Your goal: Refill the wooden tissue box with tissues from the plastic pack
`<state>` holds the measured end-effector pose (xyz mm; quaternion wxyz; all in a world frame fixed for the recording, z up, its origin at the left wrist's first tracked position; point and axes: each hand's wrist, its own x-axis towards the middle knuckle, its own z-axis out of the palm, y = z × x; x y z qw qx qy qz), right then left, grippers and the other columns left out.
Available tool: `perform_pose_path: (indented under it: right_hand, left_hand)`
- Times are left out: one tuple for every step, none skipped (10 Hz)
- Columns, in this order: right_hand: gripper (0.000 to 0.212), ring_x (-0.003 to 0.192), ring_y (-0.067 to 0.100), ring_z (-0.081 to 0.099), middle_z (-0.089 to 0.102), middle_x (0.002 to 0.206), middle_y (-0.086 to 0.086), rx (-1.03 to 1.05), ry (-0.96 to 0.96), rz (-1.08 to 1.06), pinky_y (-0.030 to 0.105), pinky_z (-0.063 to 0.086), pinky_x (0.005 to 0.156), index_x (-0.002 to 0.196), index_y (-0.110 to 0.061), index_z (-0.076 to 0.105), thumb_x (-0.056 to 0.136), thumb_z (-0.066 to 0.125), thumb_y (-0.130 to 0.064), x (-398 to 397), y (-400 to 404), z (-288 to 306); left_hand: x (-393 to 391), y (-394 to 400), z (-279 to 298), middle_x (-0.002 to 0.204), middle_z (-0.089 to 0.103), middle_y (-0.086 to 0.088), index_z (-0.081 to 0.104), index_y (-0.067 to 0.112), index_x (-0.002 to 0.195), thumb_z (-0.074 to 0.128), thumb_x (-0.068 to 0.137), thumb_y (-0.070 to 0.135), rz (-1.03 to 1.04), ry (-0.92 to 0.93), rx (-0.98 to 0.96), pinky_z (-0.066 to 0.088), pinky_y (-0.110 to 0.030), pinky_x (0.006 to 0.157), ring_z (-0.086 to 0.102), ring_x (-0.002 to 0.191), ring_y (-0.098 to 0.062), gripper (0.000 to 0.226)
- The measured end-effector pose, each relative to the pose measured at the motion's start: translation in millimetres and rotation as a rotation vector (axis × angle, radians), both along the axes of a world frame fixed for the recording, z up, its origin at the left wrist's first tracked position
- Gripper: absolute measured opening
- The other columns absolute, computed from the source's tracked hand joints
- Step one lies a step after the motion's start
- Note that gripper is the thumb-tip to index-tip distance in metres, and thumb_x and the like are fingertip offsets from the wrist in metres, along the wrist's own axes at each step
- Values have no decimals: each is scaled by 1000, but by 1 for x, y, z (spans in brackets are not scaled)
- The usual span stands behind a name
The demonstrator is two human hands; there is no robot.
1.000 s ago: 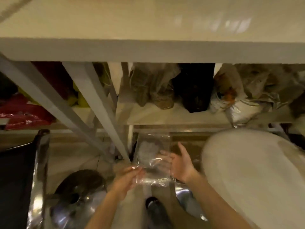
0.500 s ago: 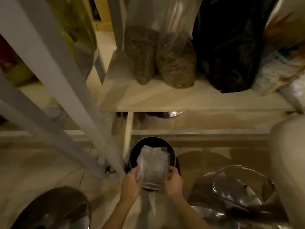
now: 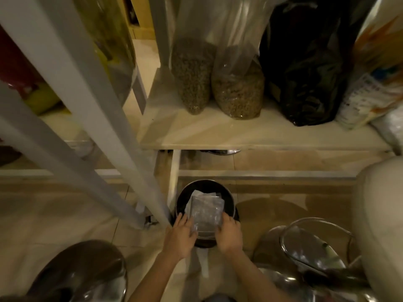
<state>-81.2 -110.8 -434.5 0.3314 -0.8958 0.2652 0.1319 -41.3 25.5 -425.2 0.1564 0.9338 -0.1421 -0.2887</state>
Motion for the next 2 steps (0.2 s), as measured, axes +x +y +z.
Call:
perform_pose_path:
  right_hand:
    - [45,106,26,60,64,116,7,118,-126,-55,39,52,86,133,-16,43,89,51,-18,3,6,55]
    - [42,106,29,61,64,116,11,198,-191,-94,37,50,88,132,-11,45,91,49,-17,7,8,145]
  left_hand:
    - [0,-2,63,139,46,-12,35,14,138,47,91,25,49,38,-123,35,-33,106,41,131,-26,49]
    - [8,-5,144,120,62,-15,52,11,122,49,87,18,39,49,-182,47,-38,92,59,109,-30,35]
